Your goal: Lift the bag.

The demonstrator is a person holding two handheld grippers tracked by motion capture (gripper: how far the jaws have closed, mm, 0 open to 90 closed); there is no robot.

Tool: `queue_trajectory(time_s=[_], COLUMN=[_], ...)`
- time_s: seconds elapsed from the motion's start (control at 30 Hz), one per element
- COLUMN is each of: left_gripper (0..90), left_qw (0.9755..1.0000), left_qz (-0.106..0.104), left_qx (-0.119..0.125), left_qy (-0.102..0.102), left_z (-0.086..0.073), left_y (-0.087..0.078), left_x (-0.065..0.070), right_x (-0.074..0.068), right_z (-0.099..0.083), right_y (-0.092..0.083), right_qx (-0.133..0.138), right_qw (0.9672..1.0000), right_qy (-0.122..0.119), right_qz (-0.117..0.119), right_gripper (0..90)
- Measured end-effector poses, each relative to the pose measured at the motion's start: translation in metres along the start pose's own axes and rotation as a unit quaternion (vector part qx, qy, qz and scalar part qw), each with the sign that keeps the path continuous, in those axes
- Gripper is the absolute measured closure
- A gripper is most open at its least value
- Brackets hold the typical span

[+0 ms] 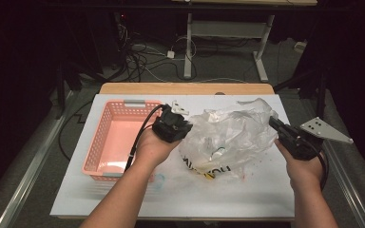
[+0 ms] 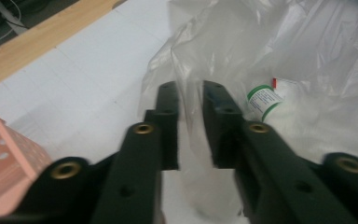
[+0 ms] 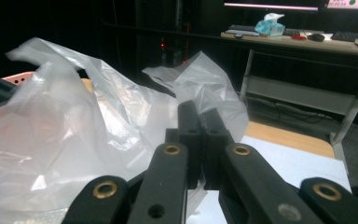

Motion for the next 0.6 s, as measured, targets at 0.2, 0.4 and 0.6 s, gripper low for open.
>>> queue_trajectory(time_s=[0.2,0.4,0.6], left_gripper=[34.4,13.9,13.9], left_qw=[0.9987,0.9944,0.9928], left_qz=[0.001,0.011,0.0], left_qx=[0.039,0.079,0.088], left_qy=[-0.031,-0.07,-0.081], left_z=[-0.017,-0.045,-0.055], left_y=[0.006,-0.001,0.008], left_x=[0.011,0.028,0.043], right_x=[0.006,0.009,0.007], right_z=[-0.01,-0.015,-0.019], right_y=[-0.002,-0.006,-0.004], right_qx=[-0.006,-0.007,-0.012], right_qw=[0.9999,0.9999,0.9999], right_qy=[0.008,0.01,0.01], right_qz=[-0.004,-0.006,-0.002], right_gripper=[90.0,90.0,90.0])
Point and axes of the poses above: each handheld gripper's, and its own axes: y roughly forward along the jaws, z roughly out of its top, x roughly to its right, the point moved 8 cm from there along y, roughly forward along the jaws, and after that the axes turned 8 degrees about y, right-handed, at the moved point
